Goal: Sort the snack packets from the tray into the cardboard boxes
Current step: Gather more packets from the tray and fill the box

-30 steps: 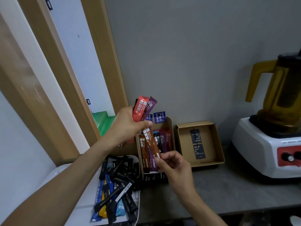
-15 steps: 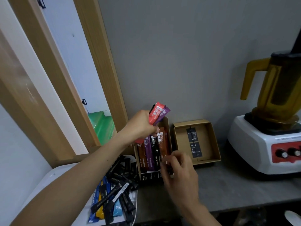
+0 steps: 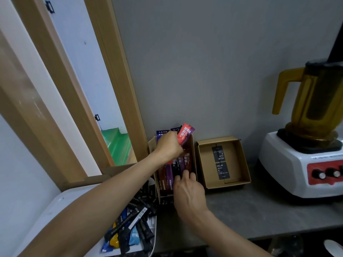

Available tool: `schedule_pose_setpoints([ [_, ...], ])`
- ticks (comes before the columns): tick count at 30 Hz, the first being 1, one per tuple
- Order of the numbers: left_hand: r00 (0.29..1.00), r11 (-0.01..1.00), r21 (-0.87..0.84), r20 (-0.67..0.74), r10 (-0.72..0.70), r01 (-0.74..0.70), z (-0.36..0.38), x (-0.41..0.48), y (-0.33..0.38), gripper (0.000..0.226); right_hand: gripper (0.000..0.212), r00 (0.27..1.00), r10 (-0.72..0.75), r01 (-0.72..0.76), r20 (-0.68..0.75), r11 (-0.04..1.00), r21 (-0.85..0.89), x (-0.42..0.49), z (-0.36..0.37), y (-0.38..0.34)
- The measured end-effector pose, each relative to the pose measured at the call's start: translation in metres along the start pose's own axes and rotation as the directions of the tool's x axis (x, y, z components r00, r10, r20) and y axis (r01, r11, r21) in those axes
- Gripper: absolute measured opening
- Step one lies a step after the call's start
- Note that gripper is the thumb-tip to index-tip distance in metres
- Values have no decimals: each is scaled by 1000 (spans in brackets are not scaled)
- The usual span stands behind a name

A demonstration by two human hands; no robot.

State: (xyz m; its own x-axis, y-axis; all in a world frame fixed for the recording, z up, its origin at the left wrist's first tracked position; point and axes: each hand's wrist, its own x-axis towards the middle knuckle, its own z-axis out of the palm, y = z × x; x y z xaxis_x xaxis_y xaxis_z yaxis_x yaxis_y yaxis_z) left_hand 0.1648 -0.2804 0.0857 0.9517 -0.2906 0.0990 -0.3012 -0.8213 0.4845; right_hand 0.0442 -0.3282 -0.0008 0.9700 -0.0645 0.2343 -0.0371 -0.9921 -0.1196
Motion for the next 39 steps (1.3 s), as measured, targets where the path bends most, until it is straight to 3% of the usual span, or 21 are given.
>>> schedule_pose_setpoints([
  [6,999,994,-106,-34,22,-26,-19,-6,0,30,27,999,3,-3,50,1000,-2,4,2,0],
  [9,1000,940,-341,18,-5,11,-32,-17,1,23,29,999,-6,4,32,997,71,1,1,2],
  [12,994,808,-584,106,-21,79,-40,-34,-5,30,27,996,-19,44,-91,960,277,-2,0,11],
  [14,993,719,-689,120,-6,88,-42,-47,-10,35,16,987,58,30,-153,856,516,-3,-4,19],
  [15,994,687,-722,105,-4,79,-43,-53,-13,36,12,988,106,-2,-115,743,670,-3,-6,23],
  [17,998,659,-751,63,10,41,-44,-64,-18,31,9,992,105,-104,71,355,929,-3,-12,26],
  [18,998,668,-743,56,25,25,-43,-69,-20,30,10,988,69,-151,141,165,975,-3,-14,26],
  [20,996,708,-706,67,51,11,-40,-77,-24,32,14,982,32,-186,187,-34,982,-2,-17,25],
  [22,995,720,-694,69,66,0,-36,-84,-27,34,16,983,28,-177,180,-93,980,-1,-19,22],
  [28,1000,699,-715,-6,7,-9,-39,-87,-33,40,13,985,-41,-171,168,-92,981,0,-23,19],
  [31,998,678,-734,-60,-8,-39,-50,-83,-36,46,21,969,-65,-248,240,-215,944,-3,-25,20],
  [35,983,718,-688,-179,-25,-107,-68,-79,-41,20,33,934,-133,-356,330,-382,853,-7,-21,23],
  [39,972,781,-601,-232,36,-172,-73,-77,-40,13,34,928,-144,-373,344,-380,847,-8,-18,21],
])
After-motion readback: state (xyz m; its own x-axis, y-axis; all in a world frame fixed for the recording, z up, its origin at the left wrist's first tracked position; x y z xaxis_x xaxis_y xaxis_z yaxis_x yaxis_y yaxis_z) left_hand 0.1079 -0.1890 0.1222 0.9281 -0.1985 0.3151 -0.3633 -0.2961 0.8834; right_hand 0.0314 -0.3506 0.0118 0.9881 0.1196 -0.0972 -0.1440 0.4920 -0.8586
